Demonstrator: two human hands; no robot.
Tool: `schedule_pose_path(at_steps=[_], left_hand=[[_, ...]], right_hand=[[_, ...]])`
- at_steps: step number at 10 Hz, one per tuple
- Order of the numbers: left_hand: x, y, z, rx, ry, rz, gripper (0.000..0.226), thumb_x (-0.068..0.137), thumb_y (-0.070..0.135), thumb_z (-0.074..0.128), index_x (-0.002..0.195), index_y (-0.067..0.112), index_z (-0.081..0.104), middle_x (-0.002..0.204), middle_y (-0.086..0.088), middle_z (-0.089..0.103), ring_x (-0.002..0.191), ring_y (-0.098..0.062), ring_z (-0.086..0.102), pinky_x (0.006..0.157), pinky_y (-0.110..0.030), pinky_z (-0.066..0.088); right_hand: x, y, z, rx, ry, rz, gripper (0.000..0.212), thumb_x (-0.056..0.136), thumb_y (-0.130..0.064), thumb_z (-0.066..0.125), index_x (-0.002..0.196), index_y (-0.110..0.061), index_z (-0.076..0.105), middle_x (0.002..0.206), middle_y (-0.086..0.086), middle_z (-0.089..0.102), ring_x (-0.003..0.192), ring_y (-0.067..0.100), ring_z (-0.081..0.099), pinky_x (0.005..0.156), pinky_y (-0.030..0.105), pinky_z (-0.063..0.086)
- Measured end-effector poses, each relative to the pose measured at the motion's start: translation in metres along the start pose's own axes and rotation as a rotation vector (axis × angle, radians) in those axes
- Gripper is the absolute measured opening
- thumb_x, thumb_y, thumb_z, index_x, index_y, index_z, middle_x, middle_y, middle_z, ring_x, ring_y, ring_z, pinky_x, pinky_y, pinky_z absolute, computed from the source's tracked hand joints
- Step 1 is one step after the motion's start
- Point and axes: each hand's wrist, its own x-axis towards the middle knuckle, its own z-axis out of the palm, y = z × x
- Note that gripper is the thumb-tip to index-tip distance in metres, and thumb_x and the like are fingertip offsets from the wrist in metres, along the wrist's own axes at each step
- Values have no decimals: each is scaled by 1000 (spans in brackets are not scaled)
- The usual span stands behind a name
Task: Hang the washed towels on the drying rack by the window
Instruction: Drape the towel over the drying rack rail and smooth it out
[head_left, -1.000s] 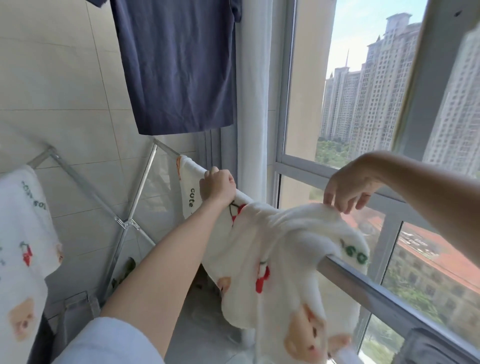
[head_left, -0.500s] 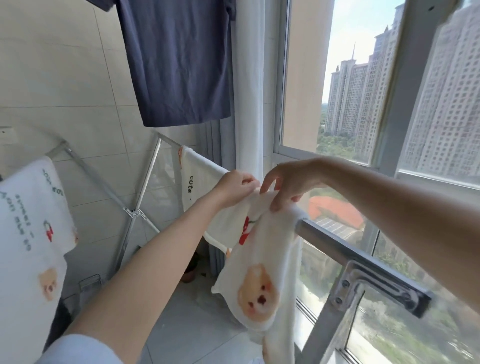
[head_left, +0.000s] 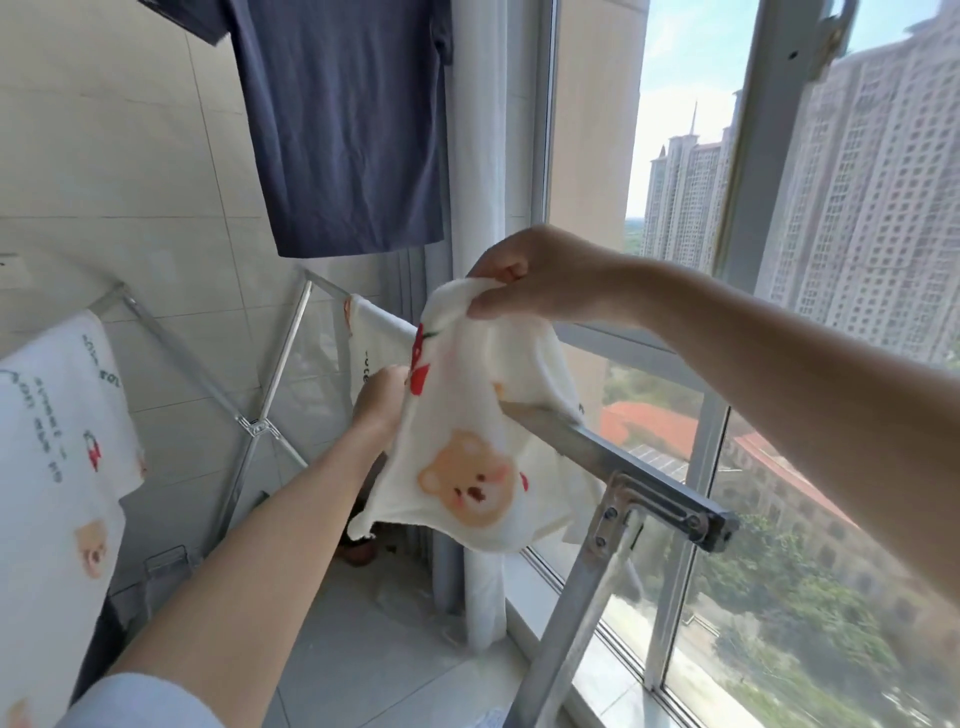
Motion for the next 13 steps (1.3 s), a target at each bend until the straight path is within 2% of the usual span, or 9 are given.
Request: schedule_pose_path(at_steps=[1,2,3,5,7,9,10,12,13], left_hand=[[13,-28,-4,314,46,20,25,86,29,56,97,10,69,116,-8,63,109,-28,58,86,-27,47],[-2,-18,2,476,71,205,22,83,25,63,103,18,67,118,-4,58,108,-22,56,89,-31,46],[-23,4,9,352,-50,360,10,83,22,62,93,22,66,95,2,67,90,-17,63,78,-27,50],[-66,37,40,303,-295,541,23,87,18,60,109,22,66,109,7,63,96,-3,57,79,-15,45],[-72,37,48,299,-136,442,19,94,18,54,107,17,67,104,1,66,94,-12,57,75,-19,44],[-73,45,55,255,-69,306,15,93,17,52,99,14,66,102,1,63,101,-19,60,80,-24,42],[-79,51,60,248,-55,315,20,92,24,51,98,18,68,113,-2,50,110,-16,49,92,-27,41],[-85,50,60,175,-202,303,34,83,47,66,98,17,59,84,6,60,77,-8,56,63,-22,45],[-78,52,53,213,-202,293,23,89,39,62,92,17,61,86,6,61,80,-8,56,66,-21,44]], right_hand=[[-11,-4,9,75,-367,116,39,70,-49,70,102,-26,73,81,-11,75,71,0,71,58,13,51],[-12,14,22,-56,-378,190,32,82,-39,68,107,-20,72,86,-4,75,69,-1,70,59,13,52],[-19,36,23,-169,-358,275,14,84,-15,66,97,-18,69,94,6,73,70,7,68,53,13,51],[-43,52,20,-196,-355,393,30,79,0,59,105,-16,62,85,-2,57,65,6,62,39,6,42],[-57,61,26,-153,-274,430,22,91,-23,61,107,-9,66,85,4,68,80,16,69,57,19,54],[-62,60,40,-274,-176,289,50,89,-2,49,128,-32,59,128,6,58,98,21,54,79,28,44],[-59,61,43,-326,-157,272,48,90,-5,49,128,-33,57,129,6,59,107,25,58,91,35,50],[-47,68,49,-369,-134,282,35,93,-13,51,123,-26,63,125,6,62,110,25,58,92,33,49],[-43,74,51,-330,-121,298,32,91,-14,53,117,-25,67,118,8,65,100,24,59,80,28,47]])
